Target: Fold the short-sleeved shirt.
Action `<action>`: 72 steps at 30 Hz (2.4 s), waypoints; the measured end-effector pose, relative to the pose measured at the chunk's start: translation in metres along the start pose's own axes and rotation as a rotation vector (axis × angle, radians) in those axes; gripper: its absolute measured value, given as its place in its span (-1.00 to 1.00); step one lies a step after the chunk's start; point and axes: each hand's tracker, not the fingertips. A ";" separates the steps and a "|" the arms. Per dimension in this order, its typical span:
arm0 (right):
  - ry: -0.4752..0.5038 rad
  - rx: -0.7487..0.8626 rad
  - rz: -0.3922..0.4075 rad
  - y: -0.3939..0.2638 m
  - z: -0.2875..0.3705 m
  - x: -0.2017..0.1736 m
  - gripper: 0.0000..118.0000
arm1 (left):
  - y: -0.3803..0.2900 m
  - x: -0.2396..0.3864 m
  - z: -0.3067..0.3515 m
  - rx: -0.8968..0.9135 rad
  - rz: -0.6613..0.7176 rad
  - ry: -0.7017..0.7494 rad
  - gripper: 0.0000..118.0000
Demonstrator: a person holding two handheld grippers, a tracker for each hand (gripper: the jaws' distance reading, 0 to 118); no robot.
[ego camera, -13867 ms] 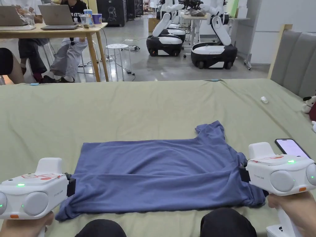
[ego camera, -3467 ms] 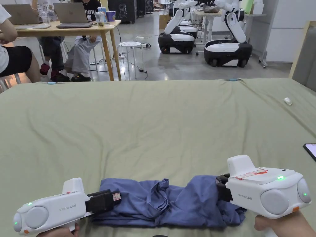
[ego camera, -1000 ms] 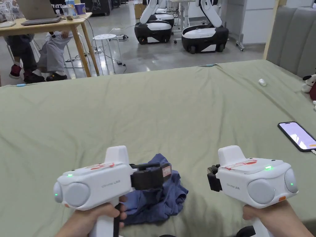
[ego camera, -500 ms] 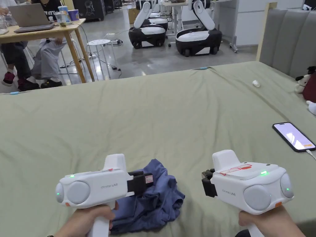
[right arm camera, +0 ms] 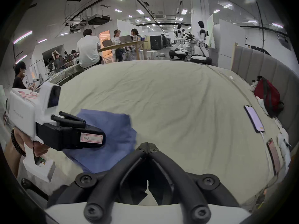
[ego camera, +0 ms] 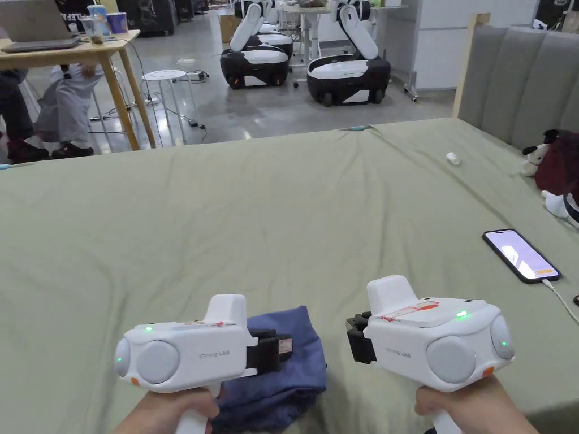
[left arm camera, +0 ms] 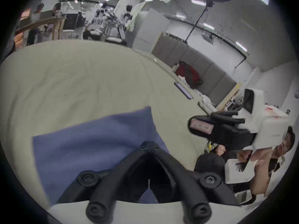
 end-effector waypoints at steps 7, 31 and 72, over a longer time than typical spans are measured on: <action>0.200 -0.035 -0.012 0.017 -0.041 -0.039 -1.00 | -0.018 -0.035 0.083 0.112 0.116 0.115 -1.00; 0.157 -0.079 -0.084 -0.021 -0.074 -0.028 -1.00 | -0.035 -0.090 0.024 0.047 0.450 0.032 0.46; 0.240 0.168 0.315 0.108 -0.162 -0.417 -1.00 | -0.084 -0.410 0.389 0.209 0.371 0.334 -0.53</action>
